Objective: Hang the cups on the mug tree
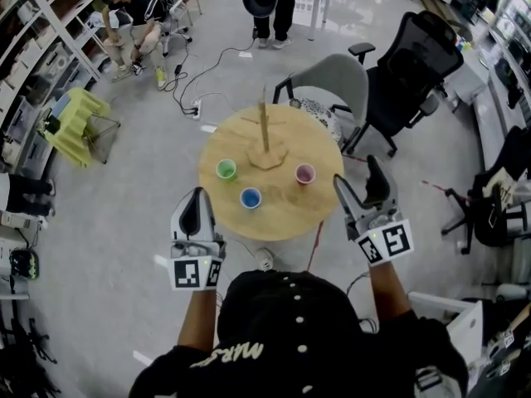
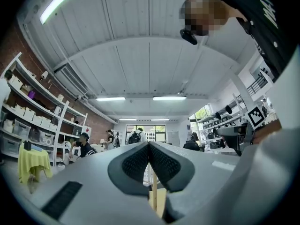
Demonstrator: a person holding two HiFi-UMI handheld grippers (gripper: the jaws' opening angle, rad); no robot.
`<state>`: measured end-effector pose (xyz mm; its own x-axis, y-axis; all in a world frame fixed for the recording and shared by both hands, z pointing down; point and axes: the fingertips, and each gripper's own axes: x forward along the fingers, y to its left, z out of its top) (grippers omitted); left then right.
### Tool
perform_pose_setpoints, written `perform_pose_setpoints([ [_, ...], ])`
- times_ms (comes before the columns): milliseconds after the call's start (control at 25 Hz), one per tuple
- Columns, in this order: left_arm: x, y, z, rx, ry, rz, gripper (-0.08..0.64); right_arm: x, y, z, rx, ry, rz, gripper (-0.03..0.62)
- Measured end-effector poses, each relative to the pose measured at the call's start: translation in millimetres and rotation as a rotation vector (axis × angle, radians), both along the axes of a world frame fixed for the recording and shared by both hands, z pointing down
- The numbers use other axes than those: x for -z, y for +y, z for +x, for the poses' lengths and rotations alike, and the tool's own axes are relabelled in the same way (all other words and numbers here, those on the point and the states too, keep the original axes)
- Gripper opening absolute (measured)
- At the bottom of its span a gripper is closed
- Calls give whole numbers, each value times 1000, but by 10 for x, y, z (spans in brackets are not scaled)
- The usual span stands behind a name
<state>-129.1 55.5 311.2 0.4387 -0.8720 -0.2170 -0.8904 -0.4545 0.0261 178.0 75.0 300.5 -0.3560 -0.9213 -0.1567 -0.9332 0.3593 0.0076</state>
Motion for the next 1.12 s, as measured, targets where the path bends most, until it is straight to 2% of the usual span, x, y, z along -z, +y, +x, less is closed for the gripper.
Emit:
perform_pose_setpoints([
  [320,-28,-698,-96,-37,3,-11,-6,-64,-610,-32,-41,4,-25,345],
  [560,-269,-1028,131,-66,-13,-76,-6,-358,-932,101,-44,8,-105,348],
  [760,-289,-1220,331,-35,-2,-99,-6,-587,-1211,251,-19,3,-157,351],
  [880,-347,-1312,485,-45,-30,-117,-6,-715,-1359,323,-4,-1,-181,351],
  [1120,-536,-1427,660,-19,-34,-172,-6,-1151,-1567,436,39,23,-255,352],
])
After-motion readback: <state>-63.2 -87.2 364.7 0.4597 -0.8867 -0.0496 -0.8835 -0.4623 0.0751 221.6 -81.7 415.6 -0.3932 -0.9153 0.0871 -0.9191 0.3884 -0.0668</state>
